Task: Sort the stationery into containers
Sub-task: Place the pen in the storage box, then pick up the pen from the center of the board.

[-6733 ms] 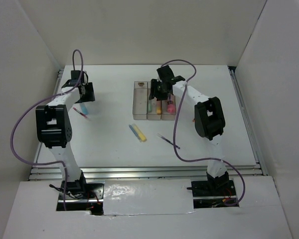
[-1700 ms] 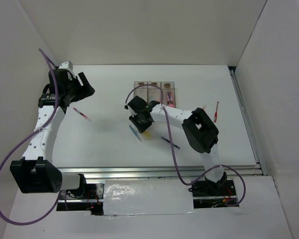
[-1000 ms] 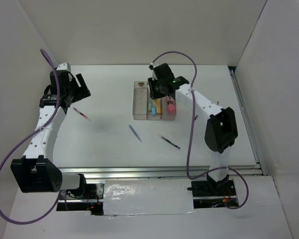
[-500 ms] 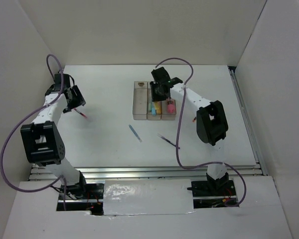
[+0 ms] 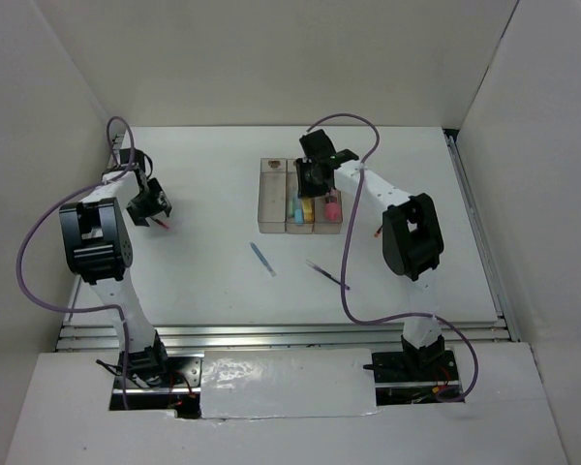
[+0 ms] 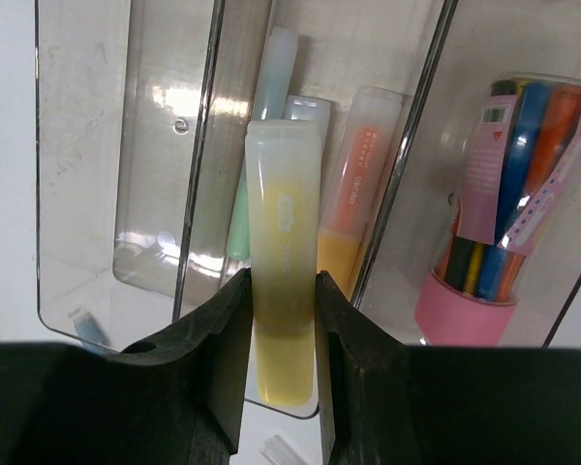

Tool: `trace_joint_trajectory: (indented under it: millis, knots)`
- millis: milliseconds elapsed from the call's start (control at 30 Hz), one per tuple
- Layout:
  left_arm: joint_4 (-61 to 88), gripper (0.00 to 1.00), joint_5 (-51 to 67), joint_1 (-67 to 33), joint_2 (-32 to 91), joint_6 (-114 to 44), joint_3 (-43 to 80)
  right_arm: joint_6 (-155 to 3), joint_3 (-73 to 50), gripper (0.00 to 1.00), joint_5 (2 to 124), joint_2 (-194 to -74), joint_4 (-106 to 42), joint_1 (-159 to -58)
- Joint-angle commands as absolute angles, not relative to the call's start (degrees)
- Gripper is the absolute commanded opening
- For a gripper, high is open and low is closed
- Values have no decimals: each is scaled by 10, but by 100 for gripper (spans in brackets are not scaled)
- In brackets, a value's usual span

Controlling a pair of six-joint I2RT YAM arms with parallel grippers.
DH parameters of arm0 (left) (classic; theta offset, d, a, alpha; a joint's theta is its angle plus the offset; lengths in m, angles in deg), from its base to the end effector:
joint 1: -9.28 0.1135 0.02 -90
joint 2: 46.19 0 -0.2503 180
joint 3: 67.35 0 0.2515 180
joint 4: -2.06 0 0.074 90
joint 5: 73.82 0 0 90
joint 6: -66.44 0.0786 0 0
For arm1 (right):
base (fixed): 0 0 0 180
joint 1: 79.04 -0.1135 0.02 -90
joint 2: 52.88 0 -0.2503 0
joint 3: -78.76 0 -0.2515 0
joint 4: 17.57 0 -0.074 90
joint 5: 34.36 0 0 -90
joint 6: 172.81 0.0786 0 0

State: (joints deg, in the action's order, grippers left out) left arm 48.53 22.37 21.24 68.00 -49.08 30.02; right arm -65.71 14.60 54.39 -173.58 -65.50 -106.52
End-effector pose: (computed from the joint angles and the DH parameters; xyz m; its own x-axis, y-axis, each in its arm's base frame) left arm 0.4206 0.0977 0.1331 -0.6795 -0.5817 -0.4471 -0.6052 0.7889 -0.1067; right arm 0.4361 0.2249 0.1859 -0.8075 -0.0887 -0.5831 -0.2220 0.9616 0.1612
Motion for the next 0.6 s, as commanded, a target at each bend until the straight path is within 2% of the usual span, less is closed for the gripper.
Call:
trace_joint_trajectory:
  millis: [0,67,133,167,233,400,567]
  knots:
    - [501,71,236,212,711,-498,331,-653,164,34,554,-1741,-647,-1065]
    - [504,70,244,211,722,-498,327,-651,161,34,565,-1741,-647,-1066]
    - [499,67,248,212,724,-495,312,-648,162,44,569,-1743,-649,-1069]
    - [495,63,242,211,724,-491,306,-647,162,50,570,-1743,-651,-1068]
    - [482,49,238,210,725,-483,287,-647,159,55,570,-1736,-654,-1070]
    - [478,30,231,195,726,-467,278,-662,175,56,609,-1698,-679,-1079]
    - [482,3,184,159,706,-445,314,-697,140,55,626,-1592,-693,-1094]
